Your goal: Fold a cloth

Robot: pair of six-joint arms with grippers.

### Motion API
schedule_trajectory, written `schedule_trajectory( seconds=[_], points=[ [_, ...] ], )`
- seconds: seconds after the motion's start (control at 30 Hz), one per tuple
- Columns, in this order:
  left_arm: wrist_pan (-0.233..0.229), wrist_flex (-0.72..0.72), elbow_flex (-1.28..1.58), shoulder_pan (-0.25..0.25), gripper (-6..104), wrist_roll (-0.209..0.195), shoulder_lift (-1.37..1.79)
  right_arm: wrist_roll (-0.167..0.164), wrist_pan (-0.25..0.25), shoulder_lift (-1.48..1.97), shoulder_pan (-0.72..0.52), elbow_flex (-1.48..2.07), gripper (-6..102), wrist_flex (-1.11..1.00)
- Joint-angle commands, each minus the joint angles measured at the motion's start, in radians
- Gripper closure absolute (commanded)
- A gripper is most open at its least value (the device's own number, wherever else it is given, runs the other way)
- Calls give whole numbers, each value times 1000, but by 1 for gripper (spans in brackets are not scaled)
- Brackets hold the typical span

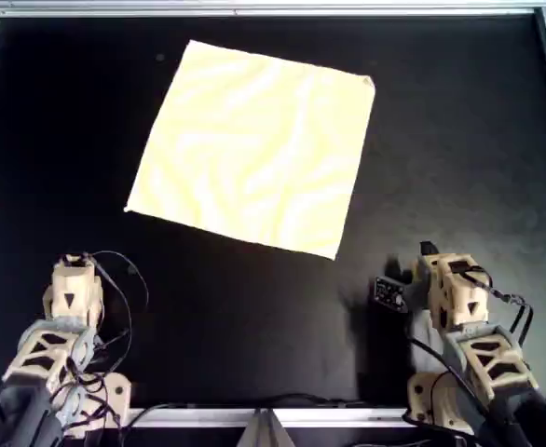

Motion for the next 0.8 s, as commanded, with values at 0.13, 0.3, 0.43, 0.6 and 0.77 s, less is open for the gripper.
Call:
schedule_trajectory(
  seconds=[0.13,0.3,0.43,0.6,0.77],
  points=[
    [2,-9,-12,-9,43,-2,5,5,-2,5,8,-2,-4,-6],
    [2,-9,-12,-9,43,-2,5,5,-3,5,11,-2,-4,-6],
    [-12,-26,-35,0,43,-2,8,-11,-2,5,9,-2,-4,-6],
    [-15,-31,-186,6,42,-2,67,-11,9,5,9,-3,-4,-6],
    [-15,-29,-298,6,42,-12,176,-11,15,9,-2,-8,-4,-12]
  ],
)
